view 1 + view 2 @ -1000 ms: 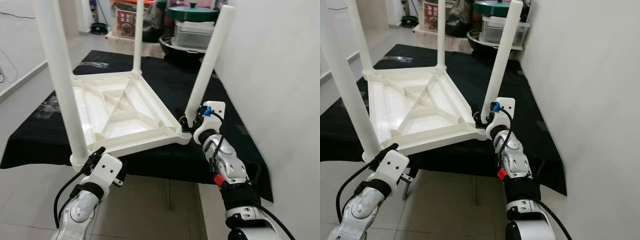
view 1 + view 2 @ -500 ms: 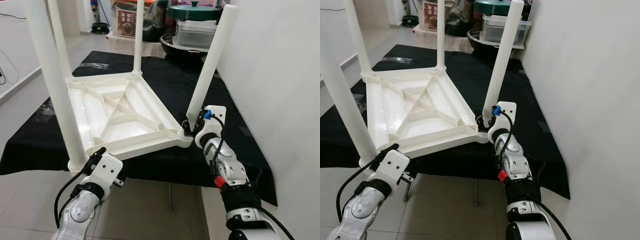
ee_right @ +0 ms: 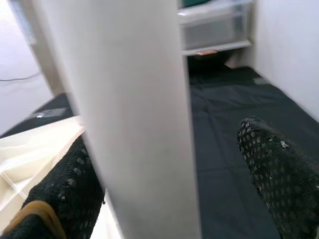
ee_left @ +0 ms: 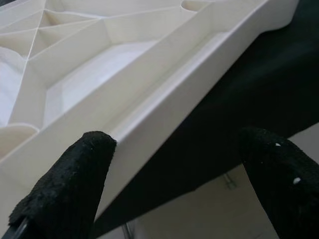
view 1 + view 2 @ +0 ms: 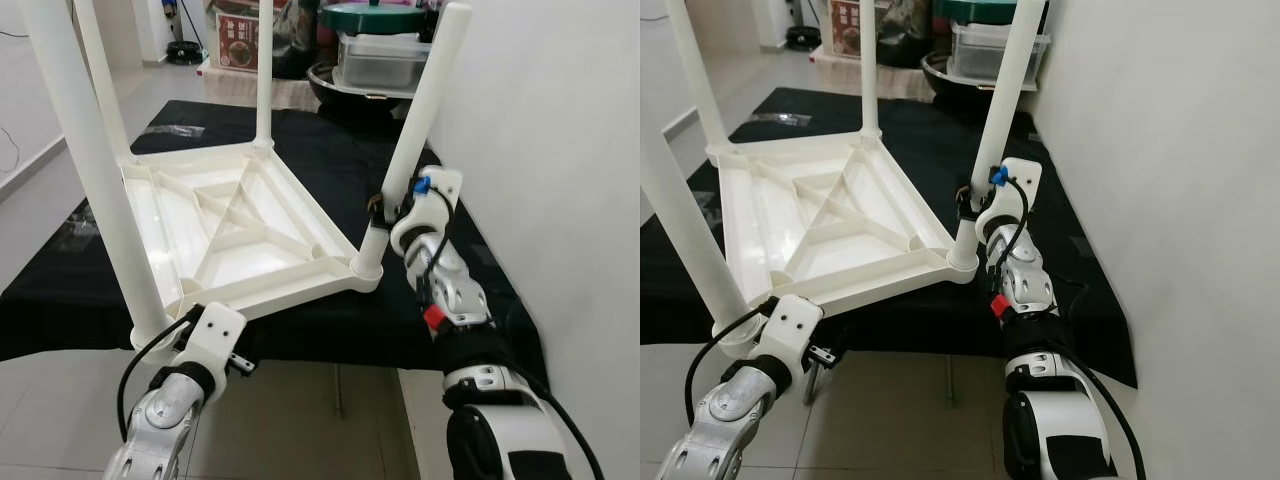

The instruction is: Building children table

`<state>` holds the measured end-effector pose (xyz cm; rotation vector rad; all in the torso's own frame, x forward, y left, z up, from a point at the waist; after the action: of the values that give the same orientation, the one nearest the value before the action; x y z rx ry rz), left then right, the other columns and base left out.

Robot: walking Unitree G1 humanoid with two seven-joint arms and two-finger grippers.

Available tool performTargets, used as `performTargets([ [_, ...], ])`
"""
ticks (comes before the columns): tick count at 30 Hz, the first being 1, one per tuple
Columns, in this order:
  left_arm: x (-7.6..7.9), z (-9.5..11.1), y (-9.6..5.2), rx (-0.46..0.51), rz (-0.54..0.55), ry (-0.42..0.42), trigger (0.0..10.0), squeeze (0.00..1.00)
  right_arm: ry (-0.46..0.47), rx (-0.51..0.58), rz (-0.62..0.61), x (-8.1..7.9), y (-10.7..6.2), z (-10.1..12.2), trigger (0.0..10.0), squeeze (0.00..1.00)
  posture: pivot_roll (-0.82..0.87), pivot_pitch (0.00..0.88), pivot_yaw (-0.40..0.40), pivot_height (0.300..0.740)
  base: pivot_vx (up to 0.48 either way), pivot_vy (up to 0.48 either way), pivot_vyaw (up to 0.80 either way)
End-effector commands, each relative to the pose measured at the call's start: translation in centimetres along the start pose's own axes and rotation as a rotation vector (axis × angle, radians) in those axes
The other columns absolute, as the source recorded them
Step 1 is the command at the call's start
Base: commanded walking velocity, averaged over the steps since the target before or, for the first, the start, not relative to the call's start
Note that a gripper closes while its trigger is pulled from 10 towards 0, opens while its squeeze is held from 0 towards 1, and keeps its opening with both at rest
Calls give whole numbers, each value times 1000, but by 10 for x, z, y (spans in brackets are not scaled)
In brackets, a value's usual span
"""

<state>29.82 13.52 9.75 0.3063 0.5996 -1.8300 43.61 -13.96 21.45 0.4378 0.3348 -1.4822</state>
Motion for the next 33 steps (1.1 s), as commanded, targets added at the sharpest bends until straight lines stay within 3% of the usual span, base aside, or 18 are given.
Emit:
performTargets([
  [1,5,-10,2,-45,-23,-22,10000,0,18,6,-14,3,1,3,10000,0,104,41,-142,740,0,0,0],
  [3,1,-10,5,-52,-11,-18,10000,0,25,15,-8,0,4,7,10000,0,102,44,-142,740,0,0,0],
  [4,-10,-17,10,-91,27,-8,10000,0,26,27,-2,-6,8,14,10000,0,99,59,-146,740,0,0,0],
  [7,-16,-24,11,-125,37,-11,10000,0,24,39,-5,-7,11,19,10000,0,97,68,-145,740,0,0,0],
  [12,-12,-31,11,-147,-7,-46,10000,0,19,54,-8,-9,15,26,10000,0,94,77,-148,740,0,0,0],
  [15,-7,-21,13,-93,-55,-16,10000,0,16,54,0,-13,18,28,10000,0,89,85,-146,740,0,0,0],
  [17,-6,11,16,27,-40,65,10000,0,18,47,3,-15,20,26,10000,0,94,87,-148,740,0,0,0],
  [20,-8,26,18,73,-15,83,10000,0,22,37,-1,-15,20,23,10000,0,95,87,-147,740,0,0,0],
  [26,5,48,16,161,-70,87,10000,0,19,31,3,-17,21,20,10000,0,94,85,-147,740,0,0,0],
  [28,6,48,16,160,-72,85,10000,0,18,30,3,-17,22,20,10000,0,94,85,-147,740,0,0,0],
  [32,37,31,13,121,-223,2,10000,0,17,33,7,-19,23,21,10000,0,96,79,-145,740,0,0,0],
  [33,37,31,13,121,-223,2,10000,0,17,33,7,-19,23,21,10000,0,96,79,-145,740,0,0,0],
])
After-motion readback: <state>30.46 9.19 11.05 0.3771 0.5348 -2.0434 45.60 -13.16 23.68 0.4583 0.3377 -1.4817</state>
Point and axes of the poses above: a point about 5 cm out from each wrist's last joint towards the gripper, its own y axis pointing out of the wrist towards the gripper, its own z axis along the axis of the wrist's last joint, x = y × z, the point moved 4 cm from there along y, pointing out of the wrist towards the gripper, and after that the axes turned 15 degrees about y, right-handed, at the moved point
